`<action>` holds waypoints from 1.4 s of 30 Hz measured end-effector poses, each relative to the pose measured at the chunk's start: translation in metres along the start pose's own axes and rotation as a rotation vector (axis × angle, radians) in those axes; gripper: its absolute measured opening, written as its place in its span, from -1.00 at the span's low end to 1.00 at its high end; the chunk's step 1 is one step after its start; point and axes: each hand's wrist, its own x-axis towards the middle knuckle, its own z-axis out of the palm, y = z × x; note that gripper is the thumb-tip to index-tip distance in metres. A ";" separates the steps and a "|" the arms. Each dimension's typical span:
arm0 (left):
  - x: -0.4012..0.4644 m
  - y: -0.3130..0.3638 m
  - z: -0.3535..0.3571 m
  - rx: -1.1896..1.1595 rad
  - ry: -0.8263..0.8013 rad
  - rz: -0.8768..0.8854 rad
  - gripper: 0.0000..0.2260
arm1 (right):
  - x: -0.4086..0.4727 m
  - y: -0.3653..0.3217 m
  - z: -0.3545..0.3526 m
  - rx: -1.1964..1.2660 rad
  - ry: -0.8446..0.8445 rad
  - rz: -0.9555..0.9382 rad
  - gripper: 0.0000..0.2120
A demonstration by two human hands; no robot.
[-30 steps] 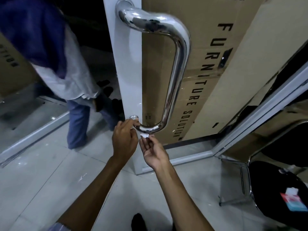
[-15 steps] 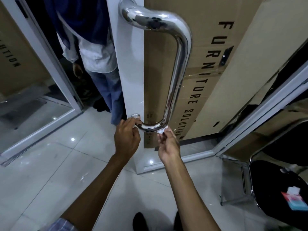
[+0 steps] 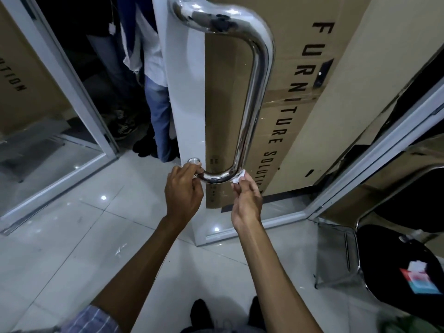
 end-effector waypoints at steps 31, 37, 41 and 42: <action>0.006 -0.001 -0.001 0.032 -0.028 0.032 -0.77 | 0.006 0.008 0.007 0.073 0.044 0.027 -0.83; 0.004 0.001 -0.002 0.022 -0.027 0.022 -0.72 | 0.004 0.014 0.004 0.016 0.026 0.120 -0.78; 0.004 0.002 -0.001 0.024 -0.024 0.020 -0.70 | 0.002 0.014 0.007 0.012 0.043 0.115 -0.82; 0.003 0.002 -0.002 0.022 -0.019 0.020 -0.70 | 0.002 0.016 0.008 0.007 0.026 0.145 -0.82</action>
